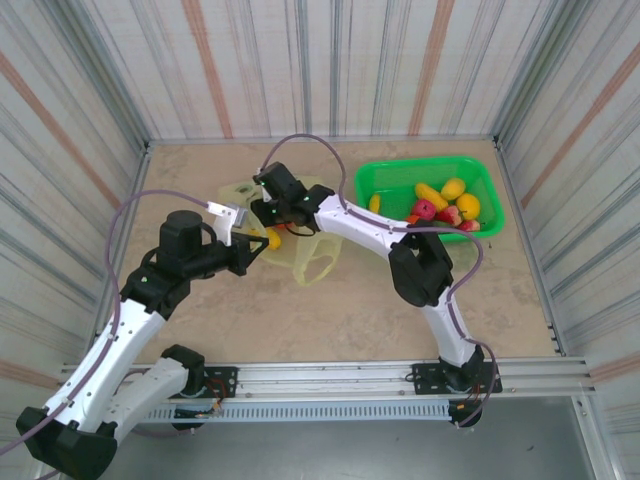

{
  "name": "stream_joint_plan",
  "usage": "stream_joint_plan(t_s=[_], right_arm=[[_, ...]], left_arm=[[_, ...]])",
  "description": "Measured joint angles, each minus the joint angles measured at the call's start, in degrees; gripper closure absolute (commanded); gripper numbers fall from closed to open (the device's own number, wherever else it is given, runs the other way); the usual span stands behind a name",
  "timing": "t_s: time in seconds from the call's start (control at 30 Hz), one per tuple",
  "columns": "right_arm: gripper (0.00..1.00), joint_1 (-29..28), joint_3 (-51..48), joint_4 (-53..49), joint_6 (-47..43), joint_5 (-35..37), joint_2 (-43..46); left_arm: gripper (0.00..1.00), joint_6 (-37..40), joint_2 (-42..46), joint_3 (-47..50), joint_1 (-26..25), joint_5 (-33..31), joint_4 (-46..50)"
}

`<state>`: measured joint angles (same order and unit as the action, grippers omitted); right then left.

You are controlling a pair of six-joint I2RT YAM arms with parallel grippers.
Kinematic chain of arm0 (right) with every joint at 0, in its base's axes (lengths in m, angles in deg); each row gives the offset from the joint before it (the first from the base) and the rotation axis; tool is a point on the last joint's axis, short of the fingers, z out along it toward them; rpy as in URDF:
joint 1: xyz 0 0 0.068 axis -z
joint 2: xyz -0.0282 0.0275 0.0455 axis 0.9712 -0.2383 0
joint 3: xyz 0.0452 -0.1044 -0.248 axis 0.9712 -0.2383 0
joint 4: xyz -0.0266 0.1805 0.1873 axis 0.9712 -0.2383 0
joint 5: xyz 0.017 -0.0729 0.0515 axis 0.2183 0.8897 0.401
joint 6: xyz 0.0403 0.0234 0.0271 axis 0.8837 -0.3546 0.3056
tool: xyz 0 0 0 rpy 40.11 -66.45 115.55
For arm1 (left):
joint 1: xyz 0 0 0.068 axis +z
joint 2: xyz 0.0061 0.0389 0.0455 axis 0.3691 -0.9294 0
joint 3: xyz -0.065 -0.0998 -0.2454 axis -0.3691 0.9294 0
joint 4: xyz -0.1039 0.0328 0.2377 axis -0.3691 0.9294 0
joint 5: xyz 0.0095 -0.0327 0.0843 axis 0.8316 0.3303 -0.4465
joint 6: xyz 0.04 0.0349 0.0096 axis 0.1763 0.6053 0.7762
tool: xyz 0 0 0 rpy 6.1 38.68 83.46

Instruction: Place the fake fruits into the plastic bag and tie a complex knot

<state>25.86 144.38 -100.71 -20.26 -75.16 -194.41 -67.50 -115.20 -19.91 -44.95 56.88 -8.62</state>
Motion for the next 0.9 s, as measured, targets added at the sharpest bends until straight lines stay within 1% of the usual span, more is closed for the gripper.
stream_joint_plan(t_s=[0.1, 0.23, 0.37, 0.5, 0.7, 0.9], right_arm=[[0.36, -0.20, -0.39, 0.50, -0.02, 0.37, 0.00], [0.45, 0.44, -6.08, 2.93, -0.26, 0.20, 1.07], [0.49, 0.98, -11.76, 3.48, -0.26, -0.70, 2.32], [0.51, 1.25, -15.02, 3.85, -0.94, -2.36, 5.22], [0.54, 1.22, -25.07, 9.57, -2.19, -7.85, 15.10], [0.54, 2.08, -33.40, 11.32, -4.35, -11.67, 25.68]], left_arm=[[1.00, -0.02, 0.00, 0.00, 0.00, -0.02, 0.00], [1.00, -0.02, 0.00, 0.00, 0.02, -0.02, 0.02], [1.00, -0.02, -0.02, 0.00, 0.48, -0.04, 0.04], [1.00, -0.20, -0.02, 0.00, 0.85, -0.04, 0.02], [1.00, -0.20, -0.15, 0.00, 0.85, -0.07, 0.04], [1.00, -0.20, -0.15, 0.00, 0.85, -0.07, 0.04]])
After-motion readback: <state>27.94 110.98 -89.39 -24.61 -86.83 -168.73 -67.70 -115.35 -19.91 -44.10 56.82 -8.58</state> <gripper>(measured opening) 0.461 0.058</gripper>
